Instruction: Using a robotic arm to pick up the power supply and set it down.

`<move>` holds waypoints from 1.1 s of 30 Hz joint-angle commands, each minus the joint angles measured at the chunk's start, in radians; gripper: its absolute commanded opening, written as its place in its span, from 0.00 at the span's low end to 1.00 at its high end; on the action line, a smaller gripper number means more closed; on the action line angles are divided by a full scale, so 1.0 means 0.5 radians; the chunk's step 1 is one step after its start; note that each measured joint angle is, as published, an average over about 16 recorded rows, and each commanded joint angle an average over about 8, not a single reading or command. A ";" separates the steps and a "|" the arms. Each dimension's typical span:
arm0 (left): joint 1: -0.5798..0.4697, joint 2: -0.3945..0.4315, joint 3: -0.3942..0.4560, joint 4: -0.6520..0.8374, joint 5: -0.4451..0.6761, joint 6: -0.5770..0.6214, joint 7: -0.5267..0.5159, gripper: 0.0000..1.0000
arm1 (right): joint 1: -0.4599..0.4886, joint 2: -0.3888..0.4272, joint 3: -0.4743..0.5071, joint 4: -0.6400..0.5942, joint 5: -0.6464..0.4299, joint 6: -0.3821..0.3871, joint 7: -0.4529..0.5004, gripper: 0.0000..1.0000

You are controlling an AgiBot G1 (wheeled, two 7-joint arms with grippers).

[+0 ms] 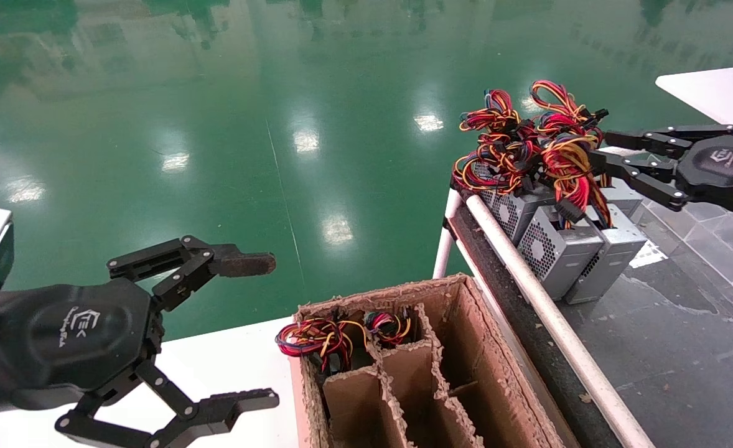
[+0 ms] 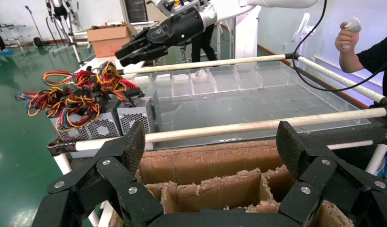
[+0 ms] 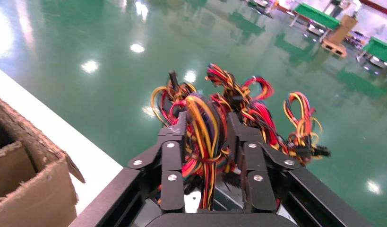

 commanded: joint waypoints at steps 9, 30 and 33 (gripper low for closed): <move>0.000 0.000 0.001 0.000 -0.001 0.000 0.000 1.00 | 0.016 0.018 0.034 -0.012 0.049 -0.073 -0.027 1.00; -0.001 -0.001 0.002 0.002 -0.002 -0.001 0.002 1.00 | -0.278 0.089 0.312 0.518 0.222 -0.243 0.170 1.00; -0.001 -0.001 0.002 0.002 -0.002 -0.001 0.002 1.00 | -0.352 0.104 0.358 0.642 0.227 -0.235 0.237 1.00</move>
